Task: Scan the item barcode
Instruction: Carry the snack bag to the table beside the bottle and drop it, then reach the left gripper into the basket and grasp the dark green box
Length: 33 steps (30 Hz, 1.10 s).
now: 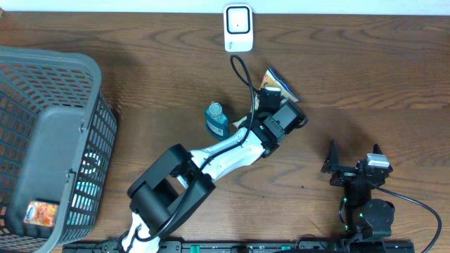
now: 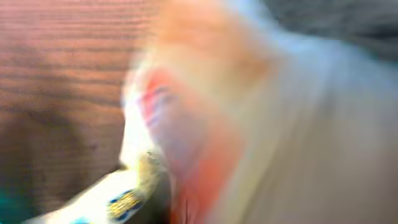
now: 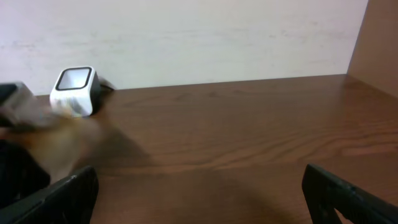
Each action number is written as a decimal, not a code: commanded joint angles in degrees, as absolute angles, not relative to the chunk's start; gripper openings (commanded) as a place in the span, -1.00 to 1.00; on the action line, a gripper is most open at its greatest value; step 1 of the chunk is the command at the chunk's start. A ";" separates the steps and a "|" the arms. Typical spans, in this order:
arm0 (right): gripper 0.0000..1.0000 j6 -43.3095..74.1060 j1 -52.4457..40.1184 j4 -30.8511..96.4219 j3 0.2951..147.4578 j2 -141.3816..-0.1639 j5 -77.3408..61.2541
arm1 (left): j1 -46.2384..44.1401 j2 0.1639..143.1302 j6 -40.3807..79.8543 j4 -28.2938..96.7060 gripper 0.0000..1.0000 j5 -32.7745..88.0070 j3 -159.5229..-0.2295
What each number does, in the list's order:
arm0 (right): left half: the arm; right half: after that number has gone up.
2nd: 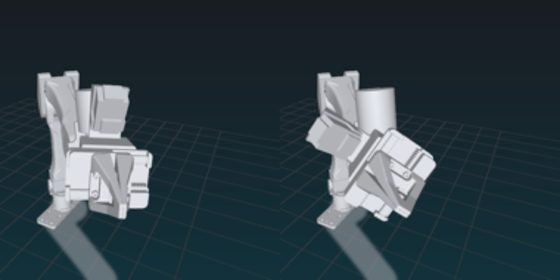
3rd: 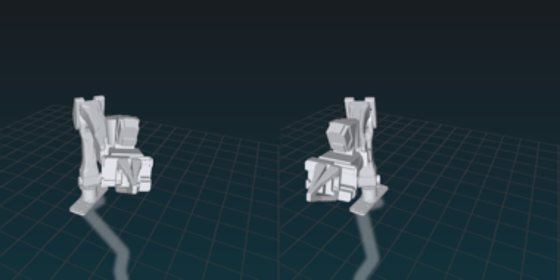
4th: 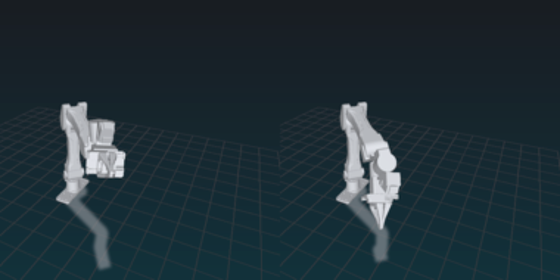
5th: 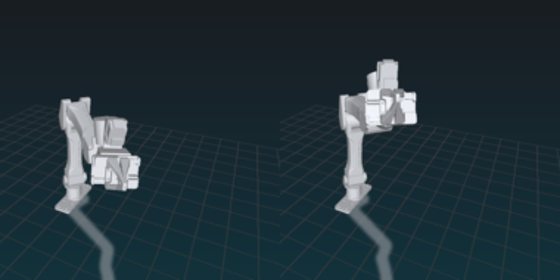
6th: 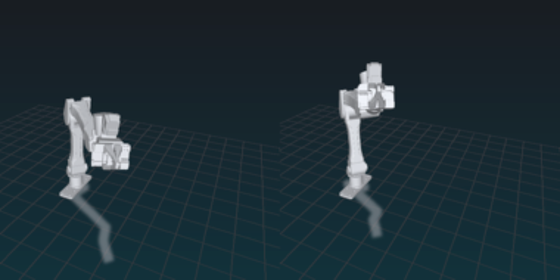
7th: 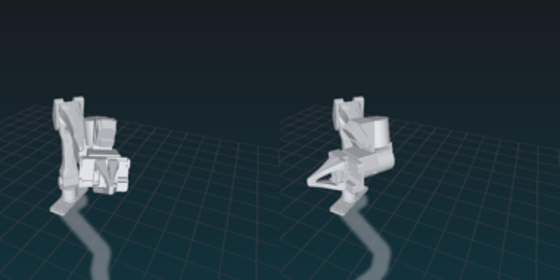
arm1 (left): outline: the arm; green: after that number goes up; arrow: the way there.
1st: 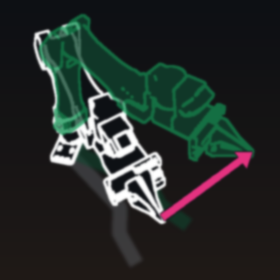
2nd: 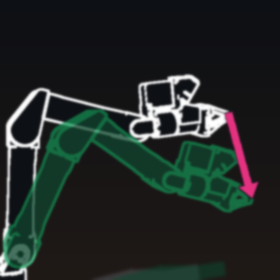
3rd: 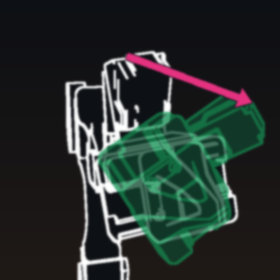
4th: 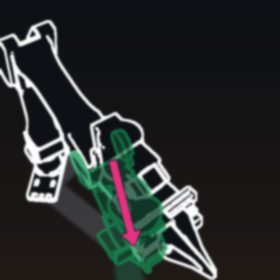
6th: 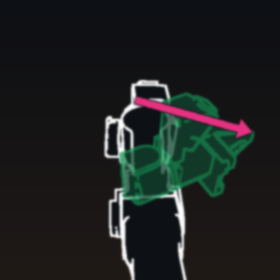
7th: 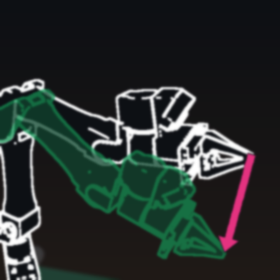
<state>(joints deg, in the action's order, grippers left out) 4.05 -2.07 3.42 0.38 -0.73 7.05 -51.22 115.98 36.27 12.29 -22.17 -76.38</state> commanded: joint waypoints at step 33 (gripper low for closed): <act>0.98 3.55 -2.68 3.66 0.32 -0.49 6.92 | -36.67 51.62 16.10 43.79 0.96 -54.96 -87.35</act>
